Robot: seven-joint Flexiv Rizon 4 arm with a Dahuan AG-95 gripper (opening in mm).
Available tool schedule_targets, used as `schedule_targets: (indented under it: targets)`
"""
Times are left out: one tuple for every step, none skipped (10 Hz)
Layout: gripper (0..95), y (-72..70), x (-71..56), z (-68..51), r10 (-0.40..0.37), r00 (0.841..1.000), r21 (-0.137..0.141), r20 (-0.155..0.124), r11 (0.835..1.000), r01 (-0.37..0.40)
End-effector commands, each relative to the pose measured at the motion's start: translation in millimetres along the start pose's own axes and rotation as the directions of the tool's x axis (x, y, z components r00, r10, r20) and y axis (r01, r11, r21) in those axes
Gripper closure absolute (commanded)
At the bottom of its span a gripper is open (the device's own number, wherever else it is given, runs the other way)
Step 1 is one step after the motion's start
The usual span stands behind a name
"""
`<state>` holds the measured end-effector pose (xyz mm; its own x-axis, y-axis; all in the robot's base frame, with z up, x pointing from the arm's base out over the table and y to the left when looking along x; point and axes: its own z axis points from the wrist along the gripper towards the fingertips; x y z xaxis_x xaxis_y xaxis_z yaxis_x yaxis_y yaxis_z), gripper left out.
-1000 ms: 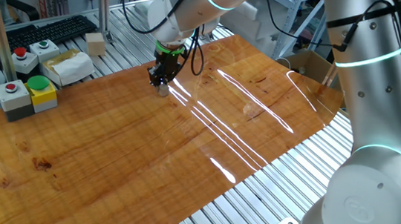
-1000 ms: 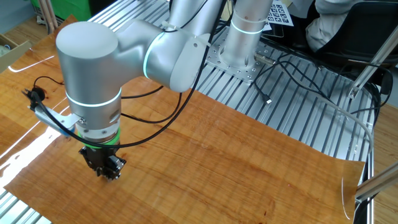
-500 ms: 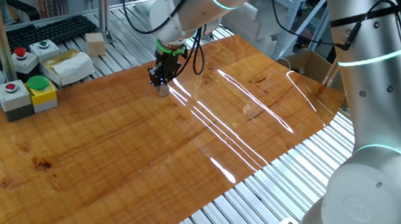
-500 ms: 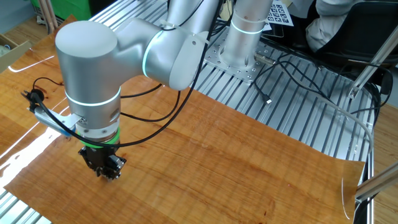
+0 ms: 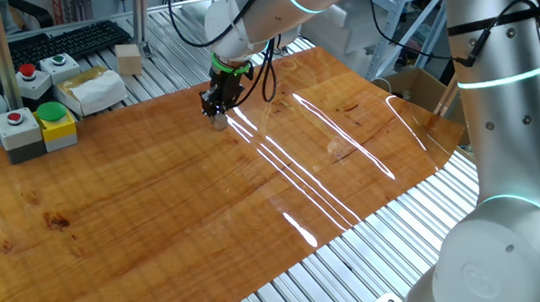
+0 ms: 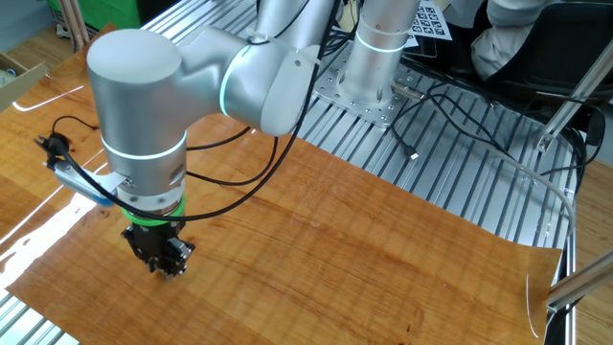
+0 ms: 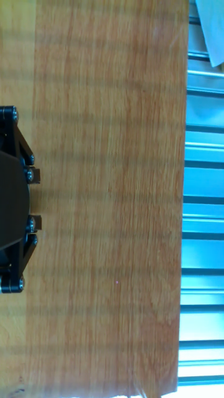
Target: Hold a small block with the gripper and sweep it from left to right on the table
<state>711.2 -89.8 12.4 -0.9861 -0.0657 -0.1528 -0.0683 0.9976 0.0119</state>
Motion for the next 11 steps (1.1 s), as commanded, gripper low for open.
schedule_targets:
  targets:
    - [95.0, 1.3, -2.0, 0.0, 0.008, 1.000, 0.005, 0.012, 1.000, -0.008]
    - [95.0, 1.7, -2.1, 0.8, 0.009, 1.000, 0.002, 0.012, 1.000, -0.009]
    - [95.0, 2.5, -2.5, 0.3, 0.010, 1.000, 0.003, 0.013, 1.000, -0.010]
    - [95.0, 3.7, -3.1, 0.3, 0.011, 1.000, 0.003, 0.017, 1.000, -0.012]
    - [95.0, 4.3, -3.1, 1.7, 0.013, 1.000, 0.003, 0.017, 1.000, -0.013]
    - [95.0, 5.3, -3.2, 2.8, 0.016, 1.000, 0.005, 0.015, 1.000, -0.016]
    - [95.0, 8.1, -4.3, 1.8, 0.024, 1.000, 0.006, 0.014, 1.000, -0.024]
    - [95.0, 10.0, -5.0, 1.5, 0.031, 0.999, 0.012, 0.015, 0.999, -0.031]
    - [95.0, 11.5, -5.6, 1.3, 0.036, 0.999, 0.013, 0.014, 0.999, -0.037]
    - [95.0, 14.4, -6.5, 1.4, 0.048, 0.999, 0.013, 0.013, 0.999, -0.048]
    - [95.0, 16.2, -7.1, 1.3, 0.055, 0.998, 0.014, 0.013, 0.998, -0.055]
